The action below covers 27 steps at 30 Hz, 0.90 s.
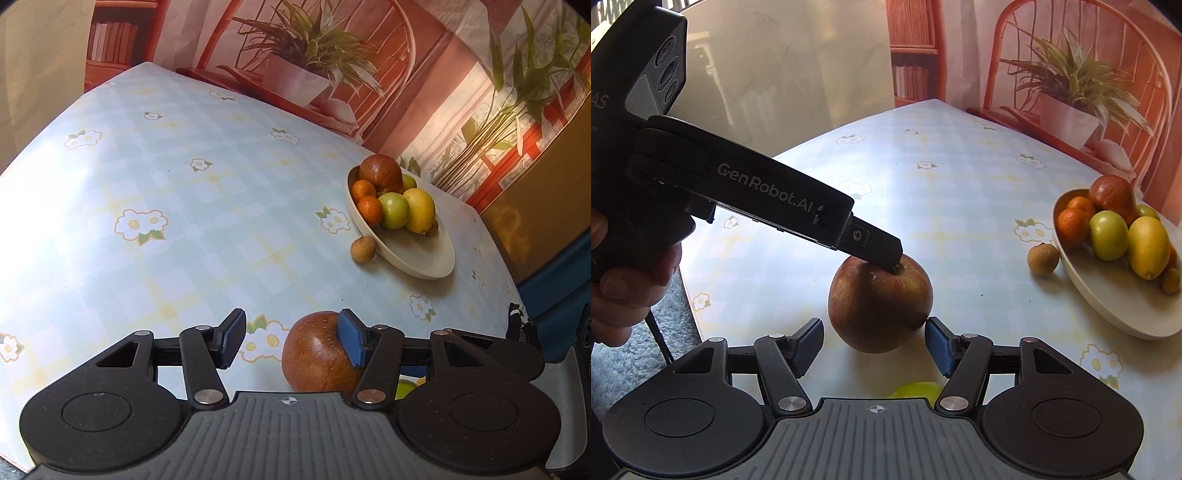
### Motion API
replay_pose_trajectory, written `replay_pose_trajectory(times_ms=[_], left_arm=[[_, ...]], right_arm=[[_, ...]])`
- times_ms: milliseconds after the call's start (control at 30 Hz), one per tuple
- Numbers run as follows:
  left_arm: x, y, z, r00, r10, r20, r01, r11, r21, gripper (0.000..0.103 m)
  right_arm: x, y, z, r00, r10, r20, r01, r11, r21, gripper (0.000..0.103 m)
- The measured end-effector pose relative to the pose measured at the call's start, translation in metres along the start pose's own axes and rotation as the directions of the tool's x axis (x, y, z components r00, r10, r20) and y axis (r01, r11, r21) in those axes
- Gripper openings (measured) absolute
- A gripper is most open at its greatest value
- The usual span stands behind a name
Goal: Organize fruits
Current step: 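Close both grippers on the red apple and lift it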
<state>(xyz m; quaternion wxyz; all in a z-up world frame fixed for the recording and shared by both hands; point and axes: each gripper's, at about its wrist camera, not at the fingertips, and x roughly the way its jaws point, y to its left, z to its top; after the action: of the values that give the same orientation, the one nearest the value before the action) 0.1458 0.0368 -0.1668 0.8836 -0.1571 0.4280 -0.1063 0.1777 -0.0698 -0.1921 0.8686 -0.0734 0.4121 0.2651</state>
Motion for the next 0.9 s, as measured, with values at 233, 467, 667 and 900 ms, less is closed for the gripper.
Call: replay_pose_trajectory(times_ms=[233, 467, 667, 900], left_arm=[[0.002, 0.003, 0.002, 1.000, -0.015, -0.011, 0.015, 0.999, -0.034, 0.059], [0.009, 0.012, 0.004, 0.995, -0.080, -0.059, 0.071, 0.988, -0.137, 0.055], [0.013, 0.012, 0.004, 0.992, -0.105, -0.067, 0.093, 0.983, -0.161, 0.053], [0.024, 0.007, 0.003, 0.984, -0.165, -0.075, 0.150, 0.973, -0.173, 0.050]], right_arm=[[0.011, -0.007, 0.003, 1.000, 0.008, -0.004, -0.008, 1.000, 0.023, 0.056], [0.011, -0.009, -0.002, 1.000, 0.010, 0.017, -0.011, 1.000, 0.014, 0.055], [0.011, -0.005, -0.005, 1.000, -0.005, 0.030, 0.006, 1.000, -0.007, 0.055], [0.013, -0.002, -0.007, 0.998, -0.052, 0.040, 0.053, 0.998, -0.042, 0.054]])
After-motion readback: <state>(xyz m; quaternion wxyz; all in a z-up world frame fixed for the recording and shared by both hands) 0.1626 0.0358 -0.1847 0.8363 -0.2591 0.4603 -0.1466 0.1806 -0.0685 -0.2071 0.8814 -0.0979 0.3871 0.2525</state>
